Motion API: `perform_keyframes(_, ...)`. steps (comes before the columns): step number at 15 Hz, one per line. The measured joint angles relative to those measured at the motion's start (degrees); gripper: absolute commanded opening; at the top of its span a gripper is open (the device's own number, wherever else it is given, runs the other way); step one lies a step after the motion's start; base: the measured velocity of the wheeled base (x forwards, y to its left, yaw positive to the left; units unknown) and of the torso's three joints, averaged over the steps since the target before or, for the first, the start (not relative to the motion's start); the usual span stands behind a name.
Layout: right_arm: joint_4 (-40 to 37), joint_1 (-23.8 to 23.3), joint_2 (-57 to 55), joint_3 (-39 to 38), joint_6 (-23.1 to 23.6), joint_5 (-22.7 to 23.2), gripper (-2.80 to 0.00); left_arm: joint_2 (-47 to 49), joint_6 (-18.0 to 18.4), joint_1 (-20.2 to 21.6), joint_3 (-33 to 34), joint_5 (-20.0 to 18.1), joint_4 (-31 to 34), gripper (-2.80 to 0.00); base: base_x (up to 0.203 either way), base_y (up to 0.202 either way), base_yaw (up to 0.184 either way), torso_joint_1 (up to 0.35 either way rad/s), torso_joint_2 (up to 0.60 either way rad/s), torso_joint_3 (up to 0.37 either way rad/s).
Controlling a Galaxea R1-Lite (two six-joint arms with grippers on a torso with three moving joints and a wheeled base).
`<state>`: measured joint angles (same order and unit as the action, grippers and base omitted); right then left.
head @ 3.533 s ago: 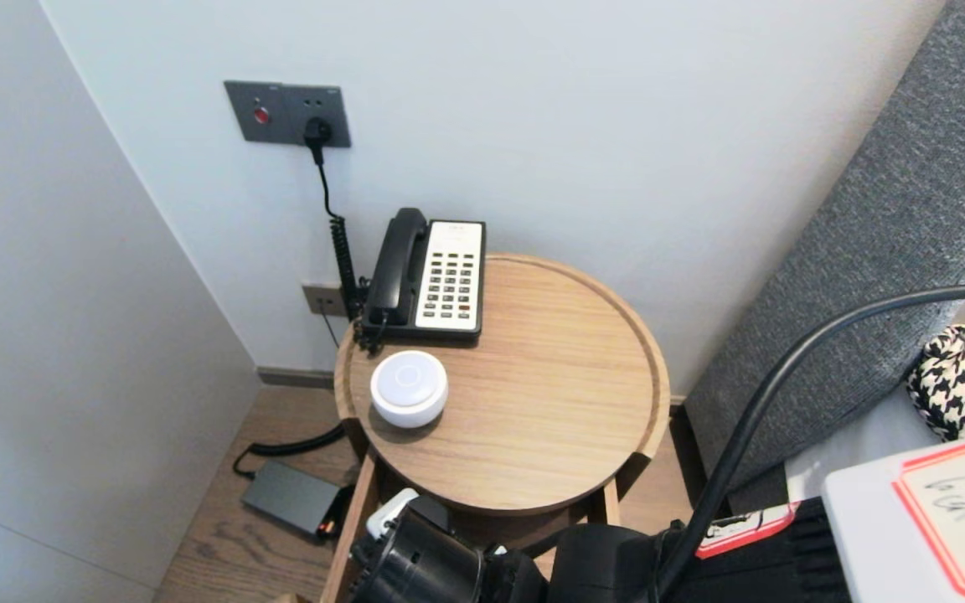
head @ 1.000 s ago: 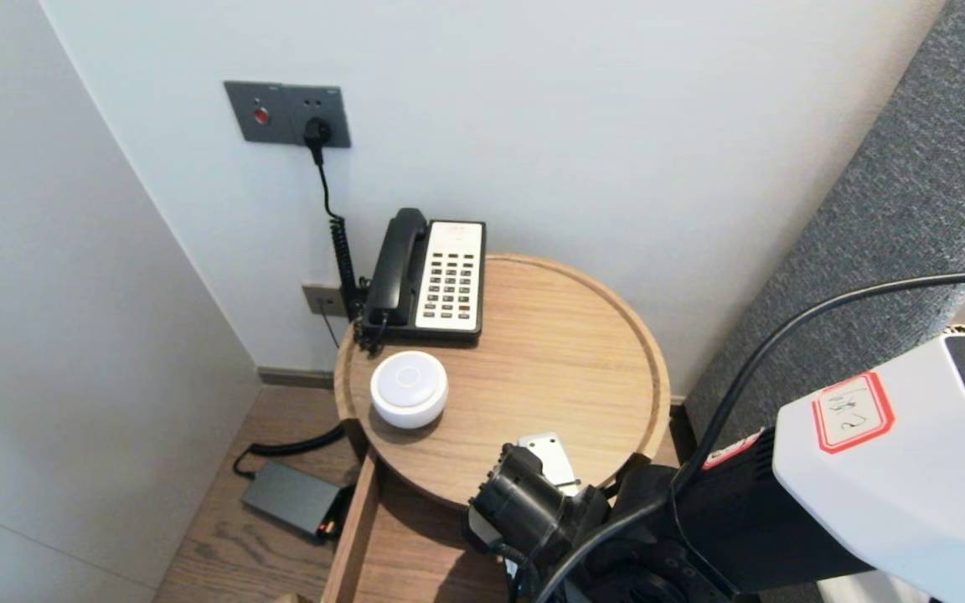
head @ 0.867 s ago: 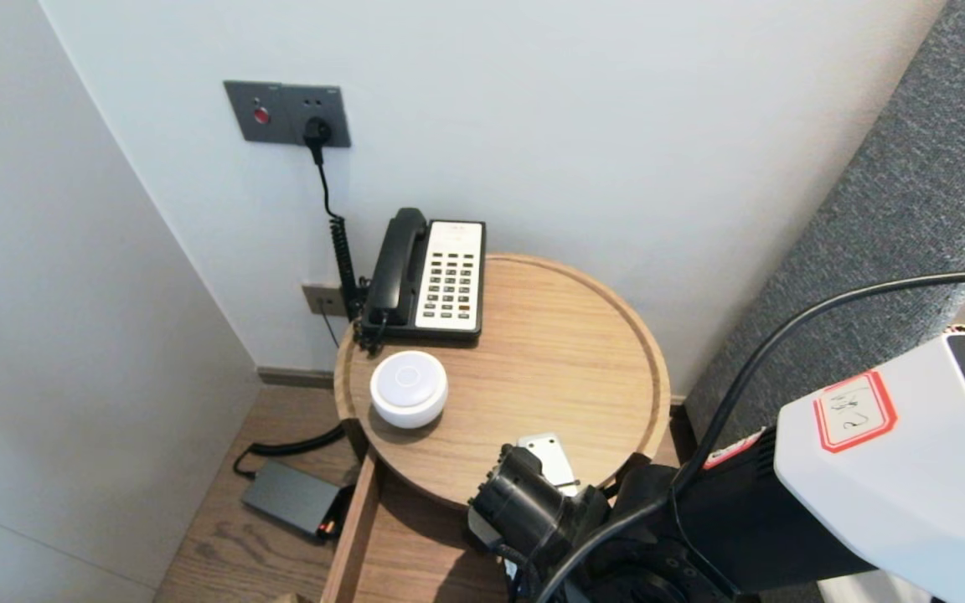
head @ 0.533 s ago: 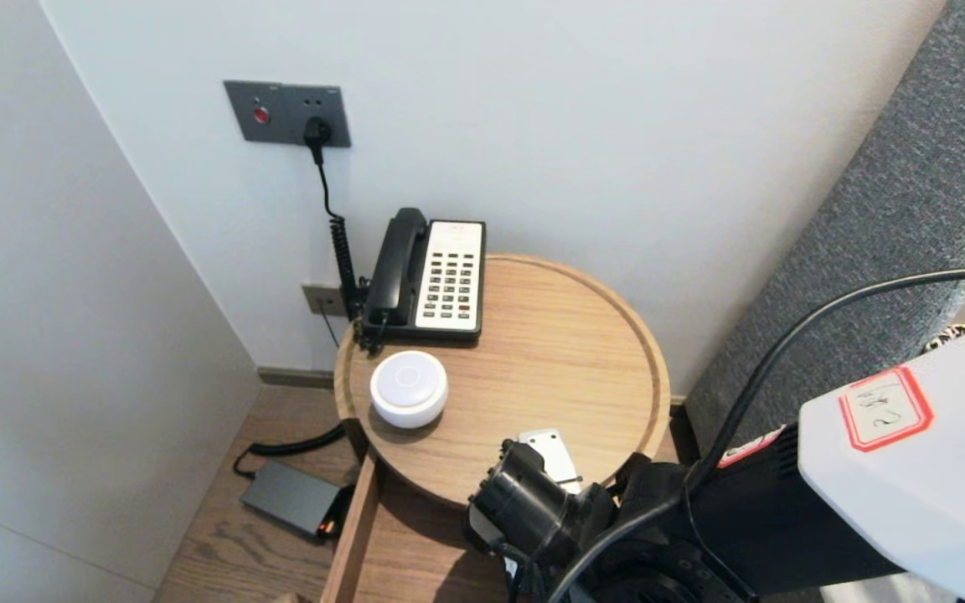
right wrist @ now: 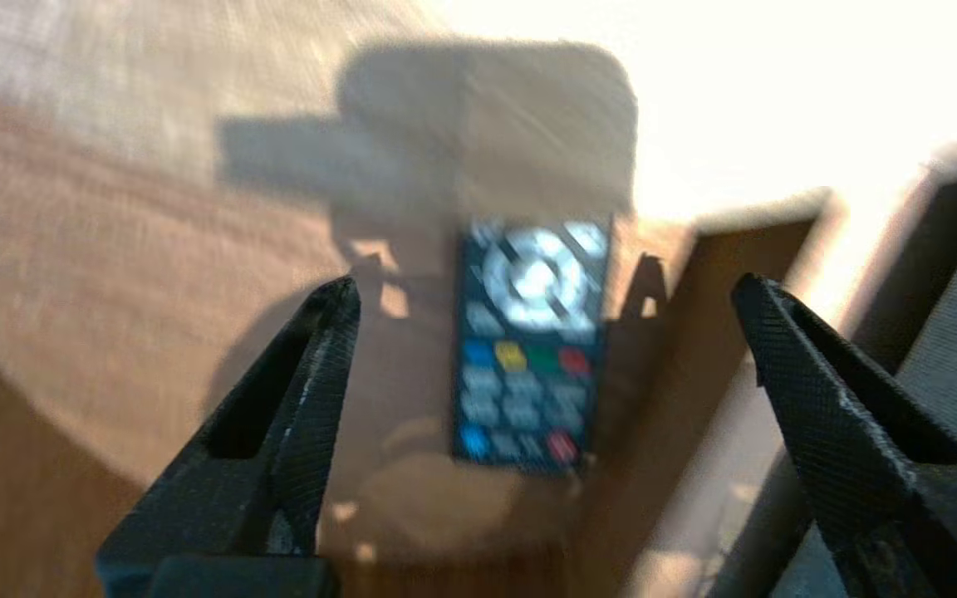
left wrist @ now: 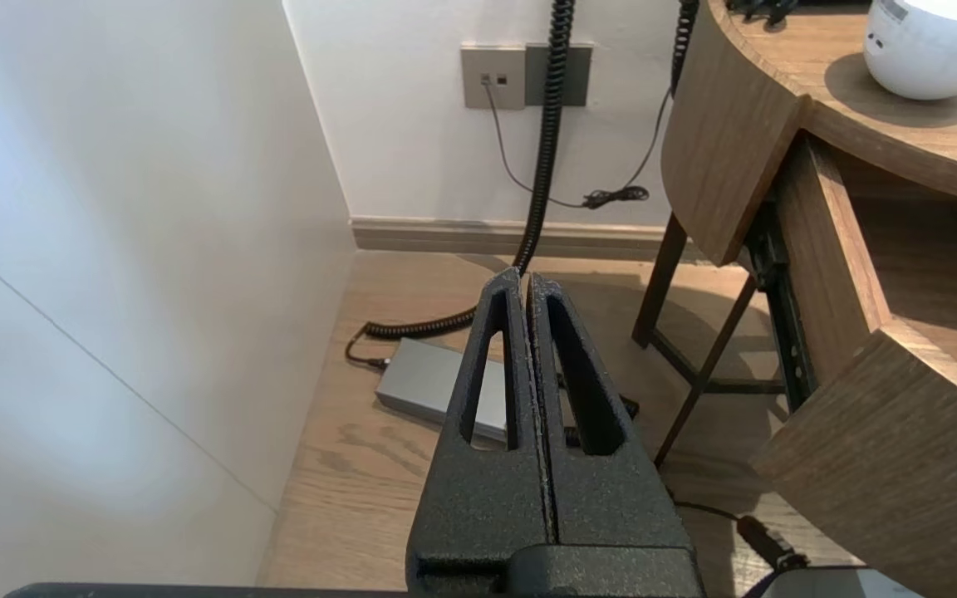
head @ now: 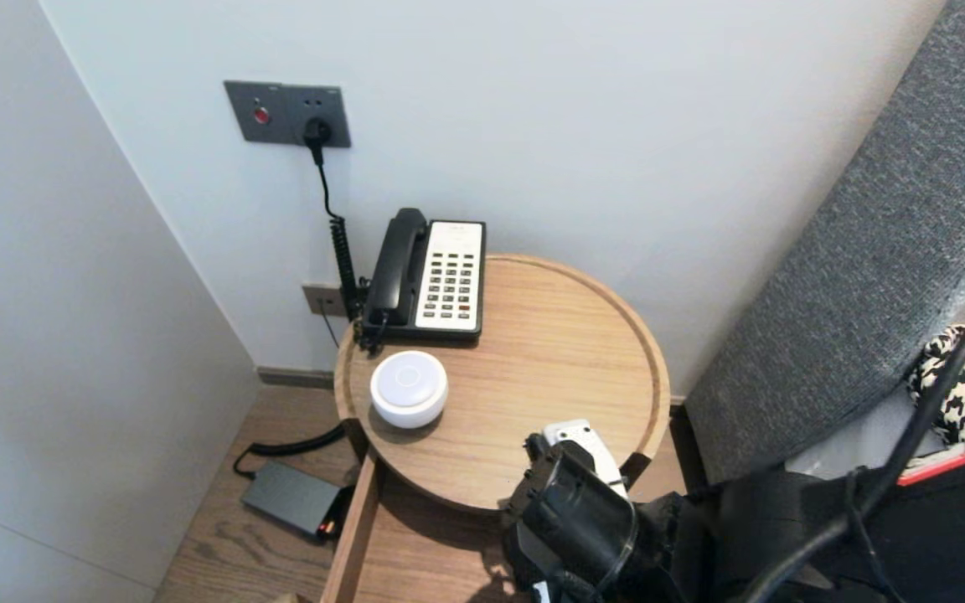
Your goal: Put the remote controls on the table in the drawer one by one
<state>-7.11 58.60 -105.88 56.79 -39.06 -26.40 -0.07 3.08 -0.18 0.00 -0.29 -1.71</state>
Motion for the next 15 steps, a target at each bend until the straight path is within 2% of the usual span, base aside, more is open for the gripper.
perform_keyframes(2, -0.09, 0.46, 3.6, -2.34, 0.18, 0.0, 0.0, 0.0, -0.03, 0.0, 0.0, -0.01, -0.02, -2.8, 0.0, 0.0, 0.0, 0.0, 0.0, 0.0)
perform_keyframes(3, -0.61, 0.5, 5.6, -3.09, 0.7, 0.0, -2.8, 0.0, -0.02, 0.0, 0.0, -0.01, -0.02, -2.8, 0.0, 0.0, 0.0, 0.0, 0.0, 0.0)
perform_keyframes(7, -3.04, -0.21, 13.24, -3.41, 6.63, 0.18, -2.8, 0.0, -0.02, 0.0, 0.0, -0.01, 0.0, -2.8, 0.0, 0.0, 0.0, 0.0, 0.0, 0.0)
perform_keyframes(9, -2.82, -2.57, 15.14, -0.9, 11.22, 1.41, -2.8, 0.0, -0.02, 0.0, 0.0, 0.02, -0.02, -2.8, 0.0, 0.0, 0.0, 0.0, 0.0, 0.0)
perform_keyframes(12, -3.26, -6.38, 15.41, 7.29, 15.91, 6.45, -2.8, 0.0, -0.02, 0.0, 0.0, -0.01, -0.02, -2.8, 0.0, 0.0, 0.0, 0.0, 0.0, 0.0)
perform_keyframes(15, -8.23, -8.2, 12.28, 19.1, 17.26, 9.51, -2.8, 0.0, -0.02, 0.0, 0.0, -0.01, 0.0, -2.8, 0.0, 0.0, 0.0, 0.0, 0.0, 0.0)
